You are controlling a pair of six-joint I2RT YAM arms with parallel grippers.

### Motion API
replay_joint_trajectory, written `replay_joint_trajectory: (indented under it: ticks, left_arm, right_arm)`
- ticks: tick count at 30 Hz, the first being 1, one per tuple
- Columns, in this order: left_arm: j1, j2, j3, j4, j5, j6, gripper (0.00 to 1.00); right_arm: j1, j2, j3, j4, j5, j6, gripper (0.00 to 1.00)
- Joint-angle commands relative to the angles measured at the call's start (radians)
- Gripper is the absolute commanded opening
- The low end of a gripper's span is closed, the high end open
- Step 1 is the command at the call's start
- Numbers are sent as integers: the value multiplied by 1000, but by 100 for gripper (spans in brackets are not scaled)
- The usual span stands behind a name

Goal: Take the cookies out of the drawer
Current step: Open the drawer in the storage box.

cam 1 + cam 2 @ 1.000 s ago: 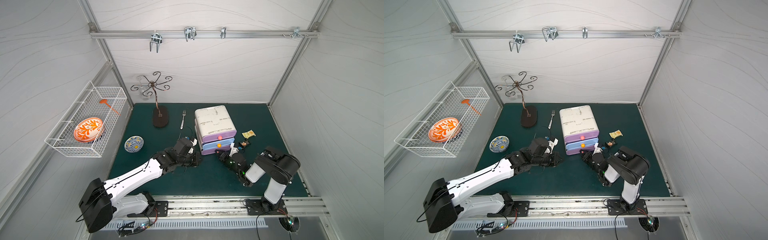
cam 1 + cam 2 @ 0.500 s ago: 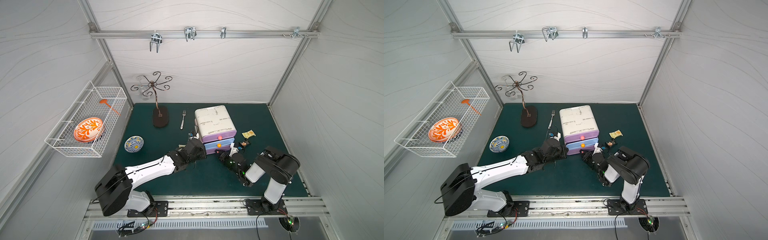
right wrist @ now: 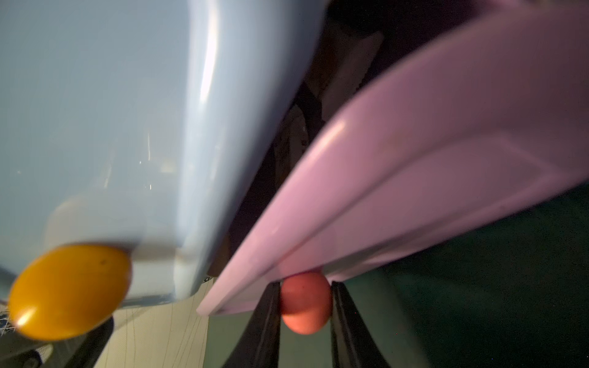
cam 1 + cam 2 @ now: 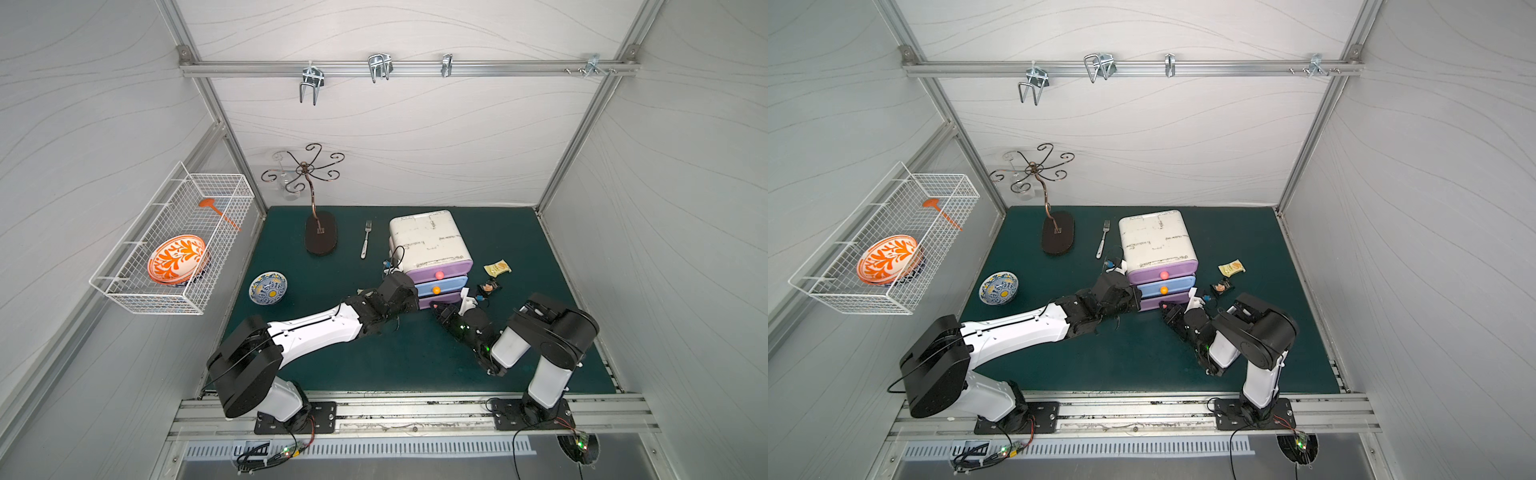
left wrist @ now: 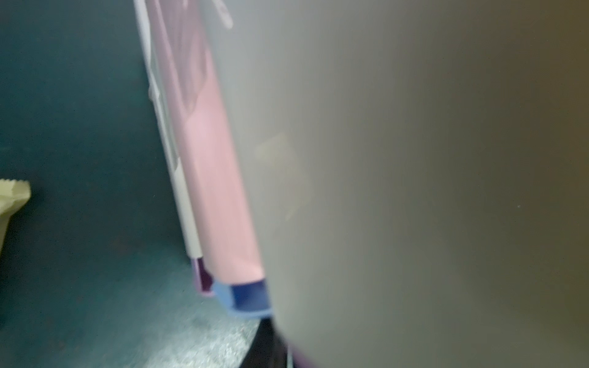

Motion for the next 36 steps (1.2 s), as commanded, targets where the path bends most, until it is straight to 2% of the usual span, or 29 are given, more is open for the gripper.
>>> replay_joint_trajectory:
  ticks: [1, 4, 8, 12, 15, 19, 23, 28, 36]
  left_arm:
    - [0, 34, 77, 15, 19, 17, 13]
    - [2, 14, 76, 35, 89, 17, 14]
    - [1, -24, 93, 44, 241, 8, 19]
    - [-3, -73, 91, 20, 349, -15, 21]
    - [-4, -132, 94, -6, 385, -19, 21]
    - [-3, -171, 176, -51, 360, -5, 21]
    - [-1, -78, 354, -161, 358, 60, 19]
    - [11, 45, 473, -184, 388, 99, 18]
    - [58, 183, 619, -260, 379, 174, 16]
  right_arm:
    - [45, -11, -42, -175, -53, 11, 12]
    - [62, -41, -52, -201, -39, 16, 12]
    - [101, -92, -79, -227, -15, 36, 12]
    - [167, -202, -100, -342, 40, 58, 12]
    - [202, -326, -106, -467, 74, 62, 11]
    - [226, -506, -105, -668, 108, 49, 11]
    - [227, -614, -159, -742, 128, 66, 11]
    - [240, -688, -185, -792, 116, 74, 11]
    - [389, -824, -207, -939, 253, 160, 11]
